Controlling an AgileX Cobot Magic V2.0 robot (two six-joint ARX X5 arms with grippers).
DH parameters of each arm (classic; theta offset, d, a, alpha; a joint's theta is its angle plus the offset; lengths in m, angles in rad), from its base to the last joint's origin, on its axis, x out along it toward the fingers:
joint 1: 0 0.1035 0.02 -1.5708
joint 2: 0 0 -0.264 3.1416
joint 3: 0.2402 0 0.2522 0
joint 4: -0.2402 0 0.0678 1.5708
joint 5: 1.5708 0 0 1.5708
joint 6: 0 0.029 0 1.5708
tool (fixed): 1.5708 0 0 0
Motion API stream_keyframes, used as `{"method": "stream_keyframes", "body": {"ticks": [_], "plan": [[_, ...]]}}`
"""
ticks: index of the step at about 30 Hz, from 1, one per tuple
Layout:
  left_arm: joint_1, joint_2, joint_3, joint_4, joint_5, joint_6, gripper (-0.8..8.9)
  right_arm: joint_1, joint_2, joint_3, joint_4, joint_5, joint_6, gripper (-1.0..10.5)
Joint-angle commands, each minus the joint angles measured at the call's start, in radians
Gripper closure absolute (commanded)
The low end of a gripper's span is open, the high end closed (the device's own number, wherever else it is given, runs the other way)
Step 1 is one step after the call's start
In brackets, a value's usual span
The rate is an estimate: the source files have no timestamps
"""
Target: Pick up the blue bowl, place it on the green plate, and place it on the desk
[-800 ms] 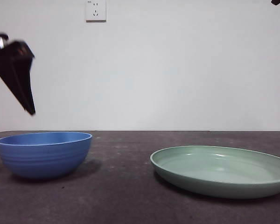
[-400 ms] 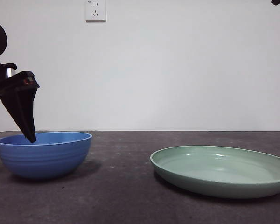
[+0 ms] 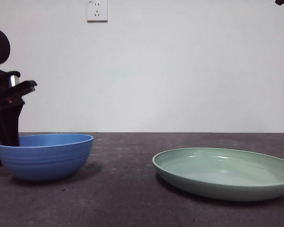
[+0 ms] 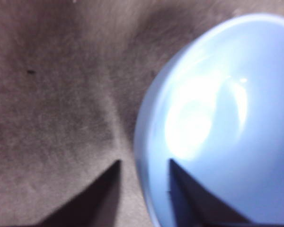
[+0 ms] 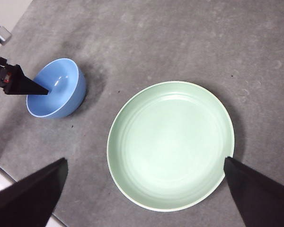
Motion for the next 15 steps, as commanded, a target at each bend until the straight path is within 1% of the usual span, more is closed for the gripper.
{"method": "stream_keyframes", "body": {"ticks": [1,8,12,15], "plan": [[-0.002,0.026,0.018,0.008,-0.003,0.021,7.94,0.003,0.008,0.016,0.007,-0.004,-0.006,4.0],[-0.003,0.026,0.03,0.034,-0.008,0.018,7.99,0.003,0.008,0.016,0.006,-0.004,-0.006,4.0],[-0.016,0.026,0.064,-0.013,-0.008,0.016,7.99,0.003,0.007,0.016,0.002,-0.003,-0.006,4.0],[-0.048,0.027,0.127,-0.089,-0.008,0.015,7.99,0.003,-0.001,0.016,-0.019,0.008,-0.006,4.5]]}}
